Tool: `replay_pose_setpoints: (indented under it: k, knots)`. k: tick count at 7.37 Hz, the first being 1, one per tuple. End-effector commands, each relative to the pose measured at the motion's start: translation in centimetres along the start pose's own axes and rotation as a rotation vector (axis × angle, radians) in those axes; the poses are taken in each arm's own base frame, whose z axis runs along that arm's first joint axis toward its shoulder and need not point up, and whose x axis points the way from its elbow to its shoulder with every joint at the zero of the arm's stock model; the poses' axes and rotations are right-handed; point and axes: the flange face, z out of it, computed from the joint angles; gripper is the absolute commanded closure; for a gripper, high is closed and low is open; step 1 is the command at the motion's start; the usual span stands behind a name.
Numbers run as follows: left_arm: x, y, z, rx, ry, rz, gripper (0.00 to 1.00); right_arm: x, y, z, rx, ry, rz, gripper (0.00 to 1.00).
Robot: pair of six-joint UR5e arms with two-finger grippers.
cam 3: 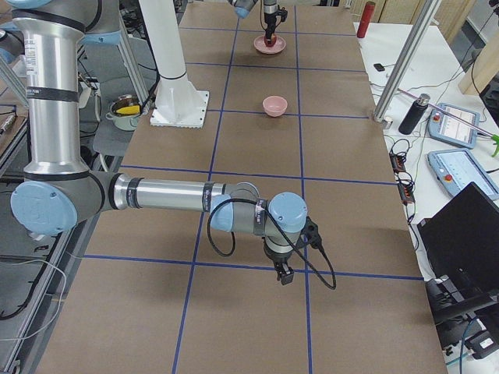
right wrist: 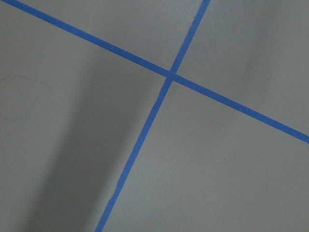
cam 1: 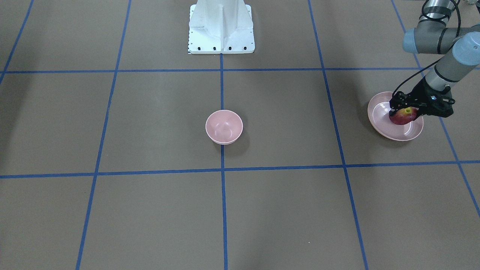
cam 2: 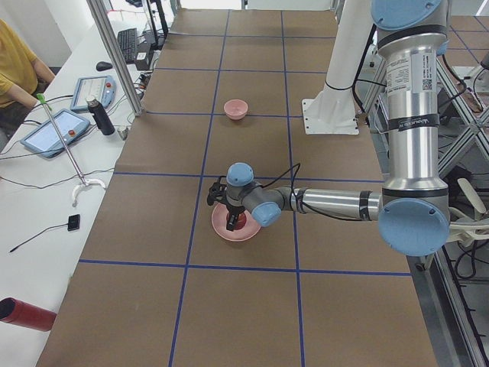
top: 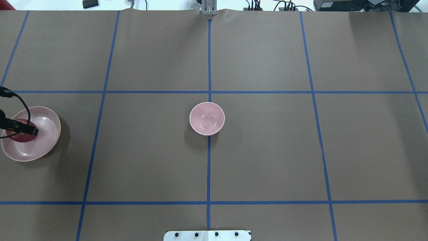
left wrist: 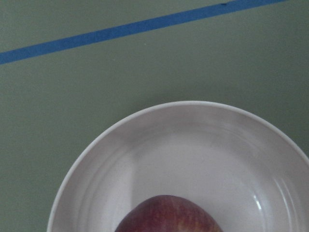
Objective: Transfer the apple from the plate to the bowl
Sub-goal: 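Lower the left gripper onto the apple on the pink plate and grasp it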
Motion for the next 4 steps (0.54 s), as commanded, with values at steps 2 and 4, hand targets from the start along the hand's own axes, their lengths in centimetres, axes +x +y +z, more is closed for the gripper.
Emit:
replay_pose_setpoints:
  k: [2, 4]
  knots:
    - [3.7, -2.6, -2.4, 0.016, 0.022, 0.000, 1.00, 0.0, 0.1, 0.0, -0.002, -0.001, 0.004, 0.00]
    - [10.7, -8.9, -5.8, -0.009, -0.006, -0.057, 1.00, 0.1, 0.6, 0.4, -0.008, -0.003, 0.014, 0.00]
